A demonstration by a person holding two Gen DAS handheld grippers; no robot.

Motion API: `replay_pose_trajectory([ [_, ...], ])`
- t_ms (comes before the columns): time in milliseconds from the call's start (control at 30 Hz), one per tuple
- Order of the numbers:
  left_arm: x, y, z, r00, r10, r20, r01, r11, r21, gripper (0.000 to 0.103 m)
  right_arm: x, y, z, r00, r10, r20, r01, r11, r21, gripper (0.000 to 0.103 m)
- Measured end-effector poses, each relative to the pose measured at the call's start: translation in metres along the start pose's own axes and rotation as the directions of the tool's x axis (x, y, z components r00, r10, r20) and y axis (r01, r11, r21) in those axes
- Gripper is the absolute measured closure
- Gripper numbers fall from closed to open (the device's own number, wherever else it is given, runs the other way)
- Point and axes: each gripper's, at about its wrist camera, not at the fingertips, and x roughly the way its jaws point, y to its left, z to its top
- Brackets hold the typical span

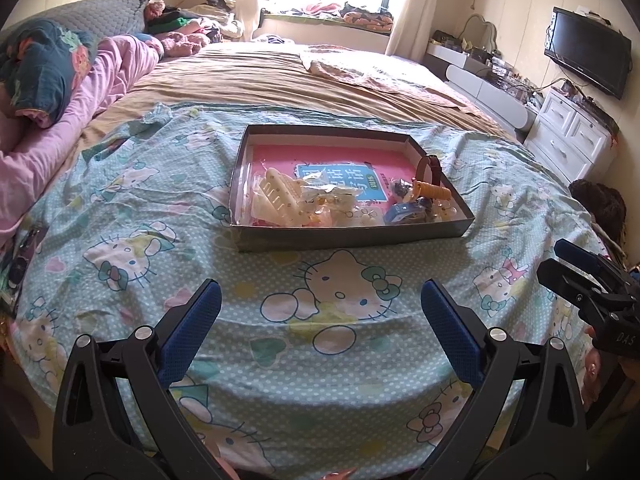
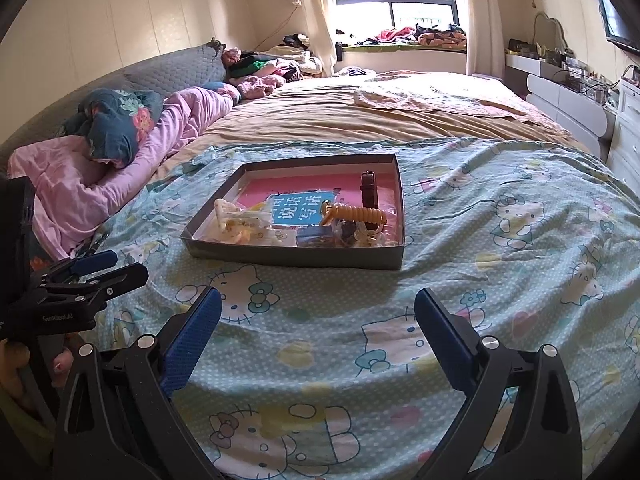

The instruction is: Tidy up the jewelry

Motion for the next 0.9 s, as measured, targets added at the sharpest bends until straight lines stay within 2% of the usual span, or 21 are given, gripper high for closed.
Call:
replay_pose_trajectory([
  [900,-0.0023,0.0,0.0003,1.0,0.008,-0.006,-0.008,1.0,0.005,0.01,0.0,0.0001,0.0001,1.0,-0.003,-0.001,0.003,1.0,0.0,0.007],
])
